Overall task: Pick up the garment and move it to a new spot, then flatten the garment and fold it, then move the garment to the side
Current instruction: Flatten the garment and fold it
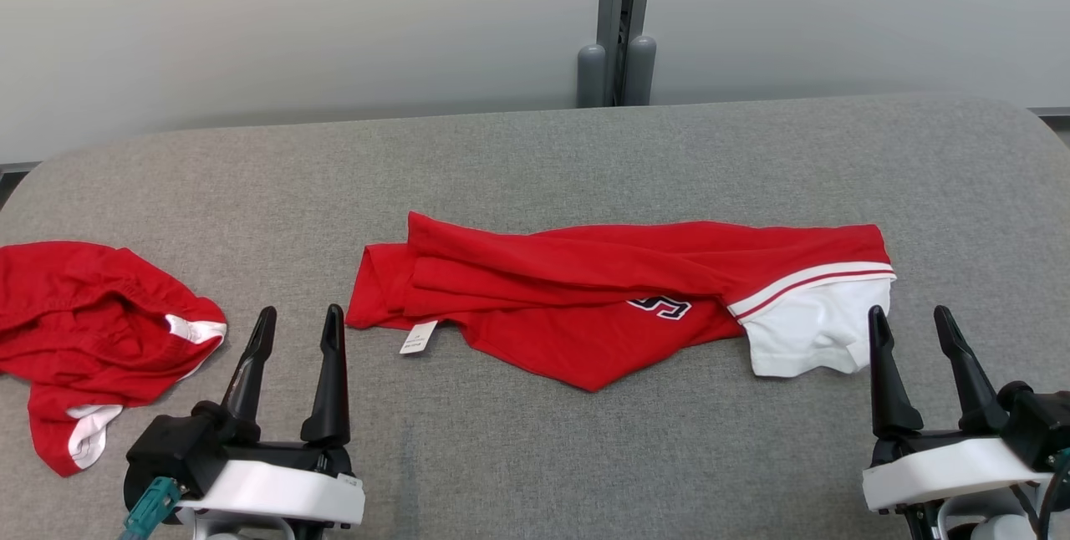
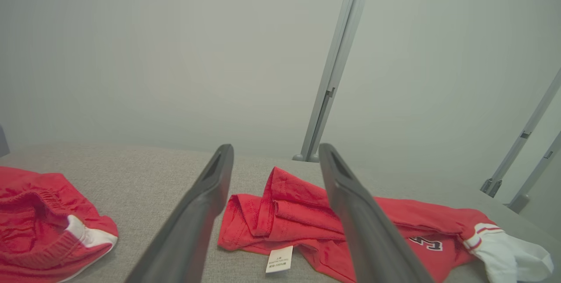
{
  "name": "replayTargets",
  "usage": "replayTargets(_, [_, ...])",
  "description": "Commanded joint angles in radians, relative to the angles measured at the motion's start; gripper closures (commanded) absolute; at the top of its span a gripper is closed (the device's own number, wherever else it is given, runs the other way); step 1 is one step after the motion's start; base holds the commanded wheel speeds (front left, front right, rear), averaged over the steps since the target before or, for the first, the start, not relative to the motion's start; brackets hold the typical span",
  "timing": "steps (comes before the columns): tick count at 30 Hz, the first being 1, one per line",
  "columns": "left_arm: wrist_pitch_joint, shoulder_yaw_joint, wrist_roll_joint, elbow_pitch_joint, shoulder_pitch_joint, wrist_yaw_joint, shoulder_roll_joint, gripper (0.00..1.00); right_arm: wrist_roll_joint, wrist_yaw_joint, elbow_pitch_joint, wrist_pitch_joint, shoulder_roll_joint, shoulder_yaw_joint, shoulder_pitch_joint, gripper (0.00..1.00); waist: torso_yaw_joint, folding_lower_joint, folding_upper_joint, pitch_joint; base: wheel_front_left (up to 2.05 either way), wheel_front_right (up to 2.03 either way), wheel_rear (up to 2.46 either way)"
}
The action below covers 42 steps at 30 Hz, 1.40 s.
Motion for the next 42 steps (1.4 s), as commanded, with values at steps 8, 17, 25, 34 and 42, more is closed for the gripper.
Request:
replayTargets(8, [-0.003,0.031,0.036,0.024,-0.008,-0.033,-0.016,0.00,-0.007,0.002,0.014,-0.003,-0.007,0.000,-0.003,0.00,-0.004,0.0000,0.0000,-0.005,0.00,0.00,0.00])
replayTargets(17, [-0.003,0.044,0.049,0.042,-0.013,-0.047,-0.025,0.00,-0.004,0.002,0.018,-0.003,-0.008,0.006,-0.006,0.00,-0.013,0.0000,0.0000,-0.007,0.00,0.00,0.00])
replayTargets(25, [-0.002,0.043,0.053,0.059,-0.026,-0.055,-0.028,0.00,-0.006,0.002,0.024,-0.003,-0.008,0.009,-0.013,0.00,-0.018,0.0000,0.0000,-0.005,0.00,0.00,0.00])
replayTargets(34, [0.006,0.013,0.052,0.119,-0.064,-0.070,-0.029,0.00,0.003,0.002,0.054,-0.003,-0.007,0.017,-0.024,0.00,-0.023,0.0000,0.0000,0.003,0.00,0.00,0.00])
replayTargets(42, [0.127,-0.008,0.025,0.280,-0.206,-0.084,-0.001,0.00,0.018,0.002,0.160,-0.003,-0.025,0.046,-0.109,0.00,-0.036,0.0000,0.0000,0.051,0.00,0.00,0.00])
